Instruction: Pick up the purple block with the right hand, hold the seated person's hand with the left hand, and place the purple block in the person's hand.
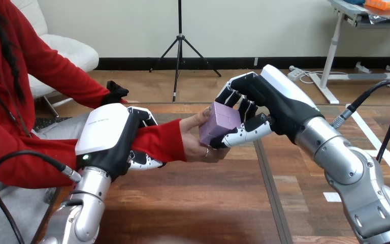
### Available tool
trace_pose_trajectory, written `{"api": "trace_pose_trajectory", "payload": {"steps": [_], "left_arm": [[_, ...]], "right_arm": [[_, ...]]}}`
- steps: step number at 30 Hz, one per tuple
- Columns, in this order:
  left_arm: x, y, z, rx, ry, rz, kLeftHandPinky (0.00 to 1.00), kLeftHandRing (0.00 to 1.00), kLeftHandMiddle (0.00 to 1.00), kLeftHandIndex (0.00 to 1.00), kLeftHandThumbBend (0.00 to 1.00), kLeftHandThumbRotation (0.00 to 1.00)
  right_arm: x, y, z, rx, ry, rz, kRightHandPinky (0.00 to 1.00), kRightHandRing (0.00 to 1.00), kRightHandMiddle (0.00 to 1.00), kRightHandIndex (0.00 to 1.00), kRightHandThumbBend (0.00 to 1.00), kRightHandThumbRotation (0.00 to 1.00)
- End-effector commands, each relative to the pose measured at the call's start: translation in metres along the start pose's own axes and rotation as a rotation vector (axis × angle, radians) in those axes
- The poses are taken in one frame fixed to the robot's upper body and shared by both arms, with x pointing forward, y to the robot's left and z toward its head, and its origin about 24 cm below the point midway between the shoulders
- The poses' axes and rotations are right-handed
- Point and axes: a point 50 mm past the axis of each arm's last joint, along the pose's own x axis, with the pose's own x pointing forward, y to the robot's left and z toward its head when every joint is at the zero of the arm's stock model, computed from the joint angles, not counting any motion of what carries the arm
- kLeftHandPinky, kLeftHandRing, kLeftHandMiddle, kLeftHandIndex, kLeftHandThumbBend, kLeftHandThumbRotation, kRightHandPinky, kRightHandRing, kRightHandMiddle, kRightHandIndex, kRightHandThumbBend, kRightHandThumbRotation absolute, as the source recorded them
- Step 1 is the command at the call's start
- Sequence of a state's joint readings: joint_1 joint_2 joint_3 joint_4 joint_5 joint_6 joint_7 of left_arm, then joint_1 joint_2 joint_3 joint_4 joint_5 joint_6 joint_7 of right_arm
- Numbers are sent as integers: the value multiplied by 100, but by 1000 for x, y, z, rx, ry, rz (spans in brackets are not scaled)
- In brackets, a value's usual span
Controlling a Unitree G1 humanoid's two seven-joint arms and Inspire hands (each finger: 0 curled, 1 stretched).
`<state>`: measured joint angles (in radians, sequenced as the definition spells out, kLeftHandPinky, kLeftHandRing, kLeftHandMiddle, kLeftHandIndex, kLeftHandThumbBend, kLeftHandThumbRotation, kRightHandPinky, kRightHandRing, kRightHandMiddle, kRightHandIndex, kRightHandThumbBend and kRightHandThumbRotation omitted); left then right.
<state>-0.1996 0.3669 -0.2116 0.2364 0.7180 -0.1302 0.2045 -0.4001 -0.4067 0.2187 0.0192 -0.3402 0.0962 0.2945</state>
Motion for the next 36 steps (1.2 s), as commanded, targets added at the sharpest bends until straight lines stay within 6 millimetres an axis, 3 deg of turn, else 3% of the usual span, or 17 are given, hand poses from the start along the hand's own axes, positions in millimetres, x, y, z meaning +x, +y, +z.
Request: {"api": "trace_pose_trajectory", "payload": {"steps": [1, 7, 8, 13, 17, 26, 36], "left_arm": [[39, 56, 46, -46, -195, 238, 32, 39, 43, 44, 71, 0], [37, 55, 44, -23, -193, 218, 36, 43, 48, 48, 72, 7], [37, 55, 44, -16, -192, 214, 38, 47, 51, 51, 75, 14], [35, 55, 43, 6, -195, 191, 45, 54, 59, 58, 80, 28], [33, 54, 42, 11, -194, 173, 55, 63, 67, 67, 91, 42], [29, 52, 41, 24, -197, 142, 65, 73, 75, 77, 99, 59], [25, 47, 39, -53, -194, 110, 65, 74, 77, 79, 100, 67]], "right_arm": [[4, 0, 25, 25, -97, 5, 36, 43, 47, 49, 71, 3], [3, 0, 24, 21, -87, 9, 38, 46, 49, 51, 70, 22], [3, 0, 24, 21, -87, 11, 39, 47, 50, 52, 72, 32], [2, 0, 23, 15, -80, 23, 42, 50, 53, 54, 76, 50], [2, -1, 23, 7, -84, 29, 45, 53, 57, 57, 80, 67], [0, -2, 22, -12, -121, 34, 51, 59, 63, 63, 81, 87], [-1, -2, 19, -22, -140, 36, 54, 63, 67, 66, 83, 98]]}}
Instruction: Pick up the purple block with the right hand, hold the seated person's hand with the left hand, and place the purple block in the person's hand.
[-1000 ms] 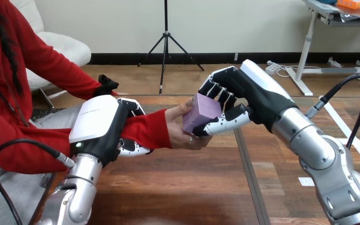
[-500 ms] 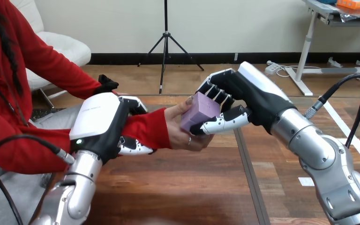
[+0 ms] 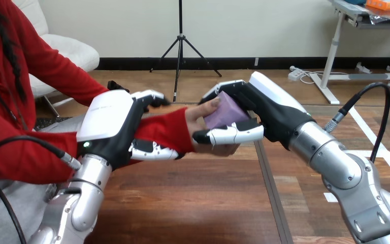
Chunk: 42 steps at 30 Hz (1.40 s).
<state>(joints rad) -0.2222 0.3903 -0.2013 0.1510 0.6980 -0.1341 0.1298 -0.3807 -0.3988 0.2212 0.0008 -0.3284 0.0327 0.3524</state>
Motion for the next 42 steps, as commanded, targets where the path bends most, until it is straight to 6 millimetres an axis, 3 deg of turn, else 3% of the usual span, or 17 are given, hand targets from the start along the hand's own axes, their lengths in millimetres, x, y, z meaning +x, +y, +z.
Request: {"api": "trace_pose_trajectory", "payload": {"steps": [1, 20, 42], "left_arm": [[18, 28, 24, -61, -123, 103, 65, 74, 77, 79, 100, 68], [5, 19, 15, -128, -117, 62, 63, 73, 77, 78, 100, 83], [-14, 13, 9, -248, -88, -30, 70, 82, 85, 85, 100, 87]], "right_arm": [[1, -10, 11, -26, -71, -26, 54, 63, 67, 67, 84, 99], [-5, -11, 8, -10, -74, -20, 58, 70, 74, 72, 90, 100], [-13, -10, 2, 47, -53, -33, 61, 73, 76, 76, 94, 100]]}}
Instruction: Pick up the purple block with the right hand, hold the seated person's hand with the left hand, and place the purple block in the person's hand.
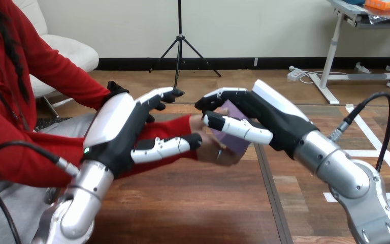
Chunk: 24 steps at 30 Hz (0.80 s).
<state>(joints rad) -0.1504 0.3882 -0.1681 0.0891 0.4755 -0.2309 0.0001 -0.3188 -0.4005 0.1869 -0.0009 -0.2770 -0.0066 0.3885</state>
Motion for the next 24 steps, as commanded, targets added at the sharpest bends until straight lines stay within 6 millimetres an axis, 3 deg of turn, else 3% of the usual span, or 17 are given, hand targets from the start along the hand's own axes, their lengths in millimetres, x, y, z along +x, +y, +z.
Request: {"api": "trace_pose_trajectory", "payload": {"steps": [1, 14, 24], "left_arm": [[-1, 12, 7, -10, -30, 36, 71, 83, 86, 86, 100, 87], [-15, 3, 5, -58, -21, 26, 71, 84, 88, 87, 100, 97], [-27, -7, 2, -149, -31, 45, 71, 83, 86, 85, 100, 100]], "right_arm": [[-2, -16, 14, -21, -54, -62, 61, 73, 76, 76, 94, 100], [-9, -17, 11, 4, -51, -93, 60, 71, 74, 76, 96, 100], [-19, -18, 9, 31, -59, -141, 59, 69, 73, 76, 96, 100]]}}
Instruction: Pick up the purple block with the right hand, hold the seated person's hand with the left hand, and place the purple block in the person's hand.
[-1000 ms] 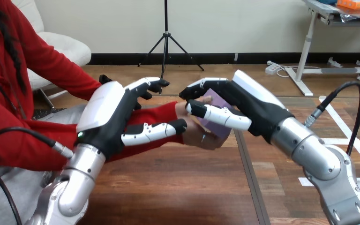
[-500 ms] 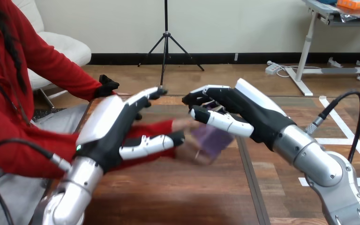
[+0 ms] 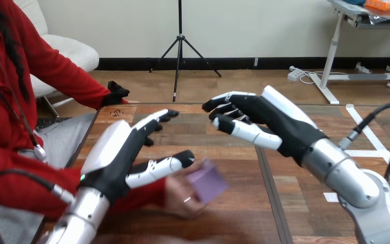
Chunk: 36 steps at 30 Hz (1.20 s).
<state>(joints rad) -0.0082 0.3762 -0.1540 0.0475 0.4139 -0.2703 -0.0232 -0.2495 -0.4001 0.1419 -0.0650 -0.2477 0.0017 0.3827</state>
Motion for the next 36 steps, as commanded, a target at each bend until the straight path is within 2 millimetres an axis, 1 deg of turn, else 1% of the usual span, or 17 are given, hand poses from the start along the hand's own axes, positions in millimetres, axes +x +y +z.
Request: {"api": "trace_pose_trajectory", "payload": {"steps": [1, 7, 10, 13, 18, 22, 23, 28, 36], "left_arm": [[1, 8, 11, -72, -85, 86, 70, 83, 86, 85, 100, 100], [-7, 1, 8, -184, -100, 114, 71, 82, 84, 82, 99, 100], [-12, -2, 7, -249, -102, 139, 71, 81, 82, 80, 98, 100], [-16, -6, 6, -307, -103, 152, 71, 80, 80, 77, 99, 100], [-23, -10, 5, -362, -125, 170, 74, 80, 79, 76, 98, 100], [-30, -14, 3, -412, -150, 169, 76, 80, 79, 76, 95, 100], [-31, -14, 3, -420, -155, 168, 76, 80, 79, 76, 94, 100], [-38, -17, 1, -445, -164, 158, 77, 80, 79, 78, 91, 100], [-48, -20, 1, -491, -165, 140, 78, 81, 81, 80, 89, 100]], "right_arm": [[-6, -17, 13, 1, -72, -110, 59, 69, 73, 76, 96, 100], [-15, -16, 10, 78, -83, -168, 59, 70, 74, 77, 95, 100], [-21, -15, 9, 97, -86, -197, 59, 71, 74, 77, 97, 100], [-27, -14, 9, 108, -97, -222, 59, 72, 75, 78, 97, 100], [-37, -11, 8, 145, -108, -266, 61, 75, 77, 80, 95, 100], [-48, -5, 6, 170, -110, -297, 64, 76, 78, 81, 94, 100], [-50, -4, 6, 177, -109, -300, 66, 78, 79, 82, 94, 100], [-59, 6, 3, 230, -115, -327, 71, 81, 81, 82, 92, 100], [-71, 26, -1, 314, -112, -353, 73, 82, 82, 81, 94, 100]]}}
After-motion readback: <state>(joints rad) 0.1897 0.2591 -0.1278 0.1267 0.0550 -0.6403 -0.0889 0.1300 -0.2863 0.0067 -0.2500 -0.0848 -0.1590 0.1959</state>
